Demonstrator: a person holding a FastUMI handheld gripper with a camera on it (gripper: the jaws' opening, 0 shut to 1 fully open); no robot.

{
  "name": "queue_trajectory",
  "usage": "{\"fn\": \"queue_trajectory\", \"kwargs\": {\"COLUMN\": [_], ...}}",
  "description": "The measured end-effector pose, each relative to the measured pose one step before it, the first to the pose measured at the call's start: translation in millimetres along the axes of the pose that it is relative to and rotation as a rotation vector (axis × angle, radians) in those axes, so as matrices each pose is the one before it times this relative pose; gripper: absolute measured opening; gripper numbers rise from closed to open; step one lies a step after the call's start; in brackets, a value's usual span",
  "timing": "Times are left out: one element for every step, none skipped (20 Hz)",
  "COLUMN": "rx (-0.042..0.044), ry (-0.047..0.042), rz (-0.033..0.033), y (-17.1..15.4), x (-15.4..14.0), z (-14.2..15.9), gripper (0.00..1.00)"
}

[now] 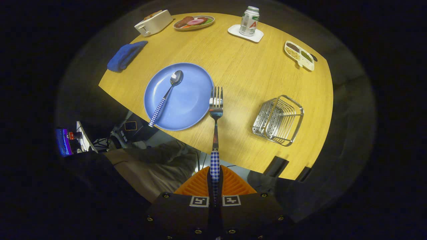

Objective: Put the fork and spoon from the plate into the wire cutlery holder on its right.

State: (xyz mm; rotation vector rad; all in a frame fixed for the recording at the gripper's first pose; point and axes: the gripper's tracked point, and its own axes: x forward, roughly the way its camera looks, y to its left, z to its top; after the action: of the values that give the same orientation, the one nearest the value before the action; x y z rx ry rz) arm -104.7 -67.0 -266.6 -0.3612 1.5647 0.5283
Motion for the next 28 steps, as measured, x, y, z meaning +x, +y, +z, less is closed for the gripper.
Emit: {"fn": "queue_trajectory", "kwargs": {"rx": [0.01016,0.01734,0.01811,0.00646,-0.00056,-0.00463,-0.00574,-0.00665,-0.01909,-0.00311,0.00624,-0.00839,-0.01183,-0.01071,0.00107,-0.00224,-0.00724,-0.00353,0.01365,0.00813,0.00615,0.00450,-0.00187,0.00482,-0.00108,0.00474,0.01024,0.00927], "ry": [0.00671,0.00791,0.01131,0.01138,0.01467,0.01405,0.01074,0.01180,0.00632,0.00223,0.00803,0.01140,0.02342,0.02521,0.01752,0.02379,0.02116,0.01357,0.01103,0.00862,0.00302,0.01046,0.01472,0.01932,0.01864,0.01696,0.02143,0.01618], "rz": [-0.00524,0.00115,0.00441,-0.00391,-0.00892,-0.01041,-0.00965,-0.02276,-0.03890,-0.00259,0.01095,-0.00347,-0.00970,0.00072,0.01268,0.00736,-0.00313,-0.01044,-0.00890,0.00619,0.00826,0.00145,0.00846,0.00494,0.00858,0.01972,0.02538,0.01707], "y": [-9.65,-9.01,-7.30,-9.09,-8.55,-9.00,-7.08,-8.83,-9.87,-3.54,0.62,-3.35,-3.92,-3.26,0.48,-2.63,-5.36,-6.12,-4.77,-2.35,-2.20,-2.87,-1.58,-0.95,-0.97,1.31,2.74,1.29], "x": [-5.20,-3.55,-3.04,-3.36,-2.58,-2.98,-1.43,-2.00,-2.27,-2.18,0.30,2.51,2.10,1.67,1.99,1.65,1.97,-0.12,1.62,-0.06,-0.57,0.38,1.80,1.29,1.97,1.89,2.47,0.94], "z": [-5.56,-4.27,-4.71,-3.76,-4.70,-2.83,-2.30,-1.18,-1.30,1.19,-0.42,-0.02,-2.18,-1.05,-0.13,-0.44,-0.02,2.16,2.11,3.08,5.86,4.07,3.32,2.54,3.33,3.49,1.04,2.19], "gripper": [0.00,0.00,0.00,0.00,0.01,0.01,0.01,0.01,0.00,0.00,0.01,0.01,0.00,0.00,0.01,0.01,0.01,0.00,0.01,0.01,0.01,0.01,0.01,0.00,0.00,0.01,0.00,0.00]}}
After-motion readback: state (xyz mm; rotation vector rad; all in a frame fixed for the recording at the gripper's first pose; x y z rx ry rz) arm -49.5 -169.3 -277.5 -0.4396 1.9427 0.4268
